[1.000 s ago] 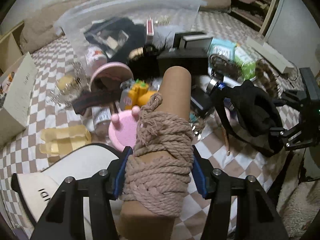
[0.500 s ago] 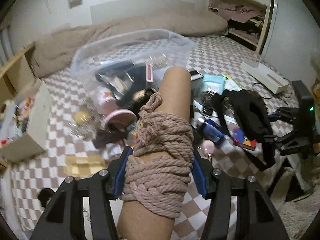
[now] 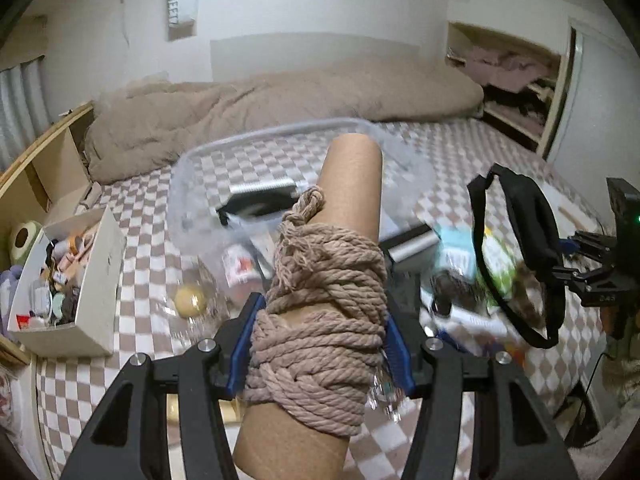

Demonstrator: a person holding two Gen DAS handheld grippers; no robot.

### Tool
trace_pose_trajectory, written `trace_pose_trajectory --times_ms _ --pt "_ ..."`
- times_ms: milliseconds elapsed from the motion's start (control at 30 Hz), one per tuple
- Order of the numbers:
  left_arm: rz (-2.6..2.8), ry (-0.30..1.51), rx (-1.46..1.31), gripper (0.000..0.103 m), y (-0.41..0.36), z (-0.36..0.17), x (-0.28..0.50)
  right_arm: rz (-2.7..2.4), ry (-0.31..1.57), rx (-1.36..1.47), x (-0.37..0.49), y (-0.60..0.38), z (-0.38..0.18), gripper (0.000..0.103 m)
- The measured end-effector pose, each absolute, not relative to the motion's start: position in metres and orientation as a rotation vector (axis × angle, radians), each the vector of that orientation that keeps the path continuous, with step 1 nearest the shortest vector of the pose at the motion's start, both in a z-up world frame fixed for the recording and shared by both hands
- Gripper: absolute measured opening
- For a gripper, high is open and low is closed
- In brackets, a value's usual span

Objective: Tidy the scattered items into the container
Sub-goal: 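Carry the mask over the clear container and open the right tool while the left carries the tube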

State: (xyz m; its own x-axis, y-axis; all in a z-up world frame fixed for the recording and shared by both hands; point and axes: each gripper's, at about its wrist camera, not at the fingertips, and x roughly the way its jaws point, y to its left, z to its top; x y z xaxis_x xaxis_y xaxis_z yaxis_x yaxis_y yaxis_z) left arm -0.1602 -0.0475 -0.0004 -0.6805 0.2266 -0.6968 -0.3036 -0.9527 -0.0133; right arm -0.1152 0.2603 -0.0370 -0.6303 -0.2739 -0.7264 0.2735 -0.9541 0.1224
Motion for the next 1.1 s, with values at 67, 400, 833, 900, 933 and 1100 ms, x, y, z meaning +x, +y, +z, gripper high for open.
trace_pose_trajectory --times_ms 67,400,833,900,933,1100 --pt "2.648 0.141 -1.065 0.056 -0.050 0.006 -0.173 -2.602 0.008 1.146 -0.126 0.262 -0.028 0.067" --pt "2.721 0.054 -1.077 0.056 -0.069 0.024 -0.236 -2.612 0.049 1.097 -0.197 0.268 0.016 0.067" --pt "2.838 -0.015 -0.971 0.056 -0.068 0.045 -0.285 -2.606 0.250 0.841 -0.265 0.261 0.094 0.067" --pt "2.868 -0.012 -0.950 0.056 -0.065 0.047 -0.290 -2.608 0.327 0.810 -0.278 0.253 0.102 0.067" --pt "2.870 -0.022 -0.943 0.056 -0.064 0.048 -0.291 -2.604 0.371 0.804 -0.288 0.248 0.105 0.067" --pt "2.883 -0.097 -0.915 0.056 -0.072 0.049 -0.296 -2.572 0.531 0.795 -0.328 0.223 0.098 0.067"
